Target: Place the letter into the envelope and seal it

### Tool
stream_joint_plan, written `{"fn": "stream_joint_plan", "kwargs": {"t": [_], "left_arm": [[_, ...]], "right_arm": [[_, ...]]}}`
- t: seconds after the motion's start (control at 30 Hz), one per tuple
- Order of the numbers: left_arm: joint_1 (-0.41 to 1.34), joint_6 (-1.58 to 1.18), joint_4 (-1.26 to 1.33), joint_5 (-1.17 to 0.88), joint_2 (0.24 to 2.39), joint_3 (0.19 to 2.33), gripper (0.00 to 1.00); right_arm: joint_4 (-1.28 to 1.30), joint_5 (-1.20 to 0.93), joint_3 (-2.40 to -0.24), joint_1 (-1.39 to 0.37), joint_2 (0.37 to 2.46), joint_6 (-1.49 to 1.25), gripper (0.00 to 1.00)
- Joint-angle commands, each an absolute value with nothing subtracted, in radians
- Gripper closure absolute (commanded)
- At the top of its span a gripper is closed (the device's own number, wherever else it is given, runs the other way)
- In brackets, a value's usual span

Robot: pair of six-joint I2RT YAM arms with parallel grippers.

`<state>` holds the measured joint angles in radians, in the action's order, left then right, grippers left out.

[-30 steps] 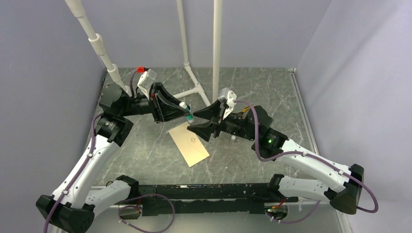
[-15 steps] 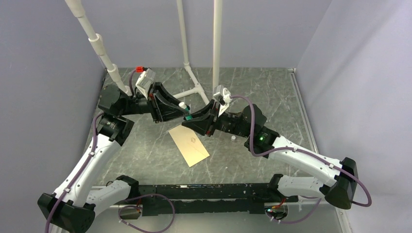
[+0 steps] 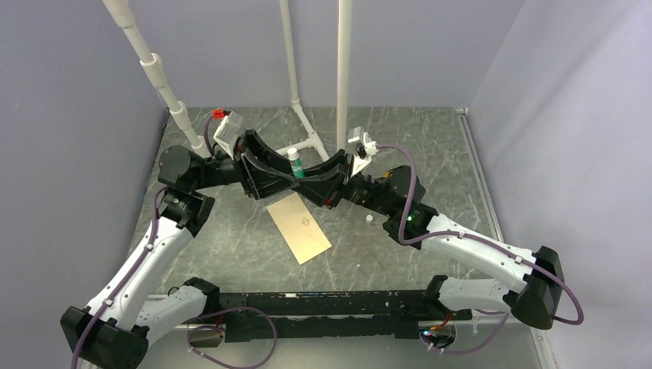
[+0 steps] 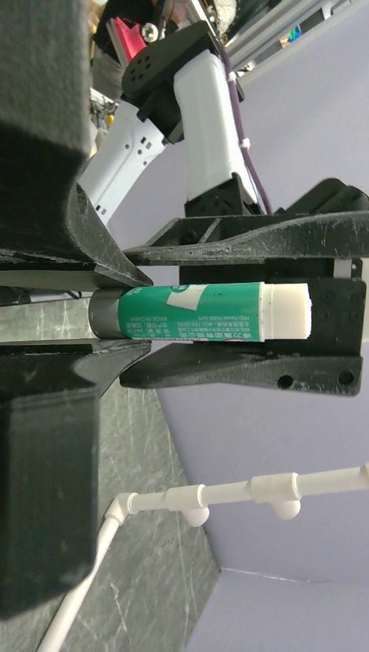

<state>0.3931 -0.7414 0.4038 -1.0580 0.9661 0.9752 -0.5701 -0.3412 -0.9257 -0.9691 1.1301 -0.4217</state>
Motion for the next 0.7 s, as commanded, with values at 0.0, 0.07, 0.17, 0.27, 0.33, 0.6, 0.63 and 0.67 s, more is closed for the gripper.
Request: {"fn": "stream_joint_plan", "kwargs": {"t": [0.0,0.07,0.17,0.27,0.33,0.6,0.63,0.67], "left_arm": [[0.396,-0.813,0.543,-0.964,0.948,0.933,0.51],[0.396,-0.839,0.582,-0.939,0.944,0.913,0.51],[0.396,-0.876,0.656,-0.926,0.945,0.899,0.46],[0.396,-0.897,0.693,-0.915,0.945,0.893,0.42],[0.396,-0.905,0.709,-0.898,0.941,0.887,0.42],[0.397,-0.951,0.764,-0.9,0.964,0.876,0.57],[0.397,-0.96,0.78,-0.908,0.971,0.872,0.56],[0.398,-0.966,0.794,-0.913,0.976,0.868,0.56]], "right_arm": [[-0.695,-0.365,-0.933,-0.965,1.144,-0.456,1.0],[-0.675,-0.39,-0.947,-0.964,1.155,-0.453,1.0],[-0.684,-0.392,-0.939,-0.965,1.161,-0.462,1.0],[-0.69,-0.392,-0.938,-0.965,1.163,-0.466,1.0],[-0.687,-0.394,-0.94,-0.965,1.163,-0.467,1.0],[-0.696,-0.403,-0.943,-0.964,1.16,-0.476,1.0],[-0.7,-0.405,-0.944,-0.965,1.161,-0.477,1.0],[-0.702,-0.41,-0.946,-0.964,1.162,-0.479,1.0]]}}
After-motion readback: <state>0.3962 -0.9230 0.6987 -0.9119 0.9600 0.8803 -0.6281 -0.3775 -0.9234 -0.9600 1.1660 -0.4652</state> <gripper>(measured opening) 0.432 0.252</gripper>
